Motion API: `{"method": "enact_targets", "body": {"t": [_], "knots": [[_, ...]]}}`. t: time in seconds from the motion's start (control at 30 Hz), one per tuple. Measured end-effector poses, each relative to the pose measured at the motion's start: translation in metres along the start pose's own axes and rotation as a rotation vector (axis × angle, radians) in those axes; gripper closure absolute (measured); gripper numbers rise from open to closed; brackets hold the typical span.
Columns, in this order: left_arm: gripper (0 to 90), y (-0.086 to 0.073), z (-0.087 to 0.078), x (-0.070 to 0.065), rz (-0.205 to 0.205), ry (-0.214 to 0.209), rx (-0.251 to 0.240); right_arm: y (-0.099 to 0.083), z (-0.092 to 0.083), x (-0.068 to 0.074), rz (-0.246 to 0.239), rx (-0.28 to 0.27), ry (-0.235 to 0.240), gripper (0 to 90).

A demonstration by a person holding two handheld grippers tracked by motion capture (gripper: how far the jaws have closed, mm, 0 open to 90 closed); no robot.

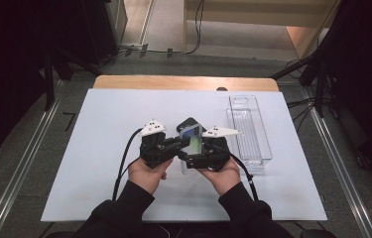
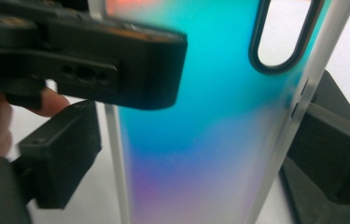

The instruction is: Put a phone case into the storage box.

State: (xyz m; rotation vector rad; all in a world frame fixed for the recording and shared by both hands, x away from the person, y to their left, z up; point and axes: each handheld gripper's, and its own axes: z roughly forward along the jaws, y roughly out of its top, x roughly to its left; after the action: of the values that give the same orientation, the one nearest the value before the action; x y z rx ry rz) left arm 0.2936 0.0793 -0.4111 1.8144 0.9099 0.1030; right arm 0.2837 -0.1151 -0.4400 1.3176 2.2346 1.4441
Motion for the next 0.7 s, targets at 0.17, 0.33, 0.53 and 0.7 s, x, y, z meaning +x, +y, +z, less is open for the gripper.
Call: {"method": "enact_targets", "body": {"t": [0.17, 0.33, 0.53, 0.7], "knots": [[80.7, 0.0004, -0.0007, -0.0012, -0.006, -0.004, -0.006, -0.0002, -0.0026, -0.0018, 0.008, -0.022, -0.003, 13.9], [80.6, 0.0008, -0.0014, -0.0017, -0.001, -0.003, -0.011, -0.0003, -0.0030, -0.0018, 0.001, -0.026, -0.004, 14.7], [74.6, 0.0025, -0.0044, -0.0023, -0.004, 0.001, -0.033, 0.0006, -0.0036, -0.0008, -0.010, -0.025, -0.005, 14.9], [61.8, 0.0055, -0.0065, -0.0010, -0.010, 0.004, -0.025, -0.0035, 0.0007, -0.0038, 0.001, -0.005, -0.006, 14.9]]}}
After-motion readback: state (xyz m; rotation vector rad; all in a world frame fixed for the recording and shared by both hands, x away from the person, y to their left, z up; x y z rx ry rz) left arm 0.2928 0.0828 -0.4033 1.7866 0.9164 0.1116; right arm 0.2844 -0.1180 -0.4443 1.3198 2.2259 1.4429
